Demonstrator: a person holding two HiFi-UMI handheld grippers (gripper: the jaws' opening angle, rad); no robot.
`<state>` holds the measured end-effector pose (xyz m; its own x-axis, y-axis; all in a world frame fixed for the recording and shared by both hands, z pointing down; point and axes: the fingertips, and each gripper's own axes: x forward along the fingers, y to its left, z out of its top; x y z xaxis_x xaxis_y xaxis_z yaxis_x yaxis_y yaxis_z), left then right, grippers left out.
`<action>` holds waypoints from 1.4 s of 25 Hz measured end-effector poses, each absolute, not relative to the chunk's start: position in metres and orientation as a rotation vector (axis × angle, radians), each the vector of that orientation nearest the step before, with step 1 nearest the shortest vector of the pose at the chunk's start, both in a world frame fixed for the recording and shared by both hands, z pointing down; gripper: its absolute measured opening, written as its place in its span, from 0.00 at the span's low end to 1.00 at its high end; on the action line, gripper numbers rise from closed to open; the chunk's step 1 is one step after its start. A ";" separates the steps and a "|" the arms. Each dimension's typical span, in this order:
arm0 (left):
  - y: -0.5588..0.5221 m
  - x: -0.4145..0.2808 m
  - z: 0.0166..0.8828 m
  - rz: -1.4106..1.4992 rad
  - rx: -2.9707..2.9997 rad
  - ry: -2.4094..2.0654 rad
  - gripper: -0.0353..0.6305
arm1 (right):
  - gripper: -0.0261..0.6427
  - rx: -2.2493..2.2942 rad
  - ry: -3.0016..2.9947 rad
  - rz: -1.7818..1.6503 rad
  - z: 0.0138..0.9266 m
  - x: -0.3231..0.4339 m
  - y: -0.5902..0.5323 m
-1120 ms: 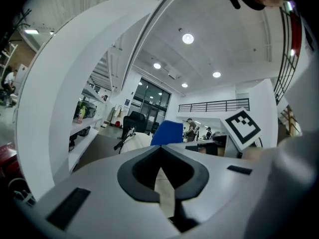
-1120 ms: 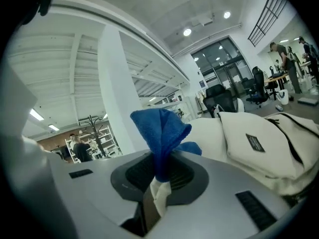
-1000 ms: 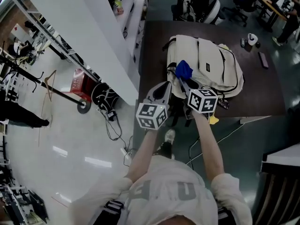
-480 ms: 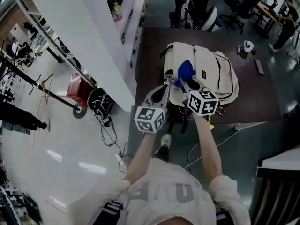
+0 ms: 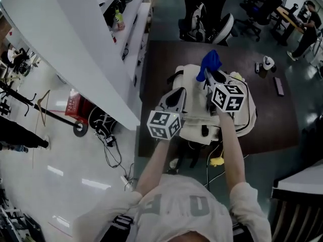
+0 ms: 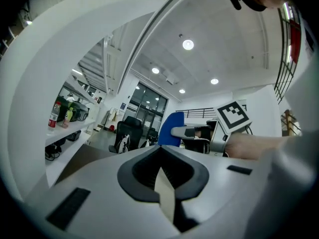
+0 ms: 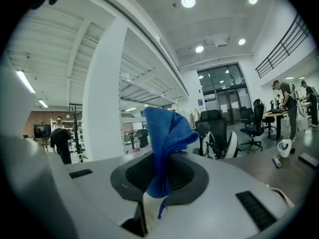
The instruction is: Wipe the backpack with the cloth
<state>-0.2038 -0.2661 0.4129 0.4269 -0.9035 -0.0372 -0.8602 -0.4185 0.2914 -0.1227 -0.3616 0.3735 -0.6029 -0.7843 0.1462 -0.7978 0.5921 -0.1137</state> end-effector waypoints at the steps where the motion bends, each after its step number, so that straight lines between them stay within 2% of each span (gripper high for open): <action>1: -0.278 -0.202 0.414 -0.265 2.449 -1.536 0.06 | 0.10 1.360 -2.720 0.261 0.374 -0.123 -0.375; 15: -0.353 -0.200 0.458 -0.115 2.351 -1.393 0.06 | 0.10 1.300 -2.568 0.423 0.445 -0.133 -0.494; 28: -0.354 -0.224 0.460 -0.206 2.262 -1.480 0.06 | 0.10 1.300 -2.597 0.583 0.444 -0.125 -0.470; 35: -0.302 -0.222 0.443 -0.196 2.299 -1.541 0.06 | 0.10 1.316 -2.637 0.637 0.434 -0.113 -0.414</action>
<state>-0.2216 -0.3020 0.4429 0.3940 -0.9151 0.0857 -0.8644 -0.3372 0.3730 -0.1129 -0.4139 0.4337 -0.6126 -0.7338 0.2937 -0.7869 0.5318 -0.3129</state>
